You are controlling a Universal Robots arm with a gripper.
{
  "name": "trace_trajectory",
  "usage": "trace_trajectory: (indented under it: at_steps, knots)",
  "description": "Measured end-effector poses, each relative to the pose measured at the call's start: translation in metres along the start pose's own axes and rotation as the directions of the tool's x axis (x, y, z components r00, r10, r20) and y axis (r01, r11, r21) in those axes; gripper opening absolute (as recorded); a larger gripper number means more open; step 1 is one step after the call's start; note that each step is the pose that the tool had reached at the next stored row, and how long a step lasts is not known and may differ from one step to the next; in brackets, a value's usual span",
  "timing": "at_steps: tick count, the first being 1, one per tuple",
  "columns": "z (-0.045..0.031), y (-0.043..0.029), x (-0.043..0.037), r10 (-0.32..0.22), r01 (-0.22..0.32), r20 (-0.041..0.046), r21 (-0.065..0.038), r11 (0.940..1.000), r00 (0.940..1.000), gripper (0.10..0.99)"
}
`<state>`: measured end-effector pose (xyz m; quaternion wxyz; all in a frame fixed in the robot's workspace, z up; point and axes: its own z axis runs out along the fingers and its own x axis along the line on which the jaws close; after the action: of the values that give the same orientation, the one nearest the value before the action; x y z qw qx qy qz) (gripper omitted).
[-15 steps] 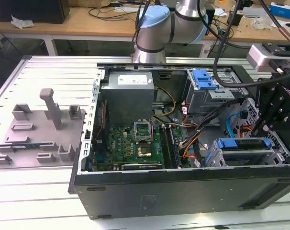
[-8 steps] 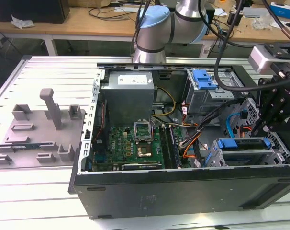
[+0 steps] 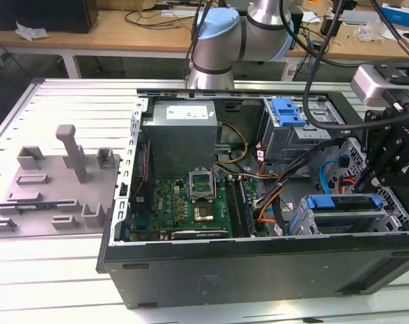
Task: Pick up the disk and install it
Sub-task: 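Insert the first disk wire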
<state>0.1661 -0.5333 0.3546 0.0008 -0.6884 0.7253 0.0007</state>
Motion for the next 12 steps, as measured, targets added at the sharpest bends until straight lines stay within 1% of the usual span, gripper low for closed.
trace_trajectory:
  at_steps: [3, 12]
  knots:
    - [0.0003, -0.0001, 0.0029, -0.001, 0.001, 0.0008, 0.0, 1.0, 1.0, 0.169]
    - [0.0027, 0.0003, 0.003, -0.001, 0.001, 0.0006, 0.0, 1.0, 1.0, 0.169]
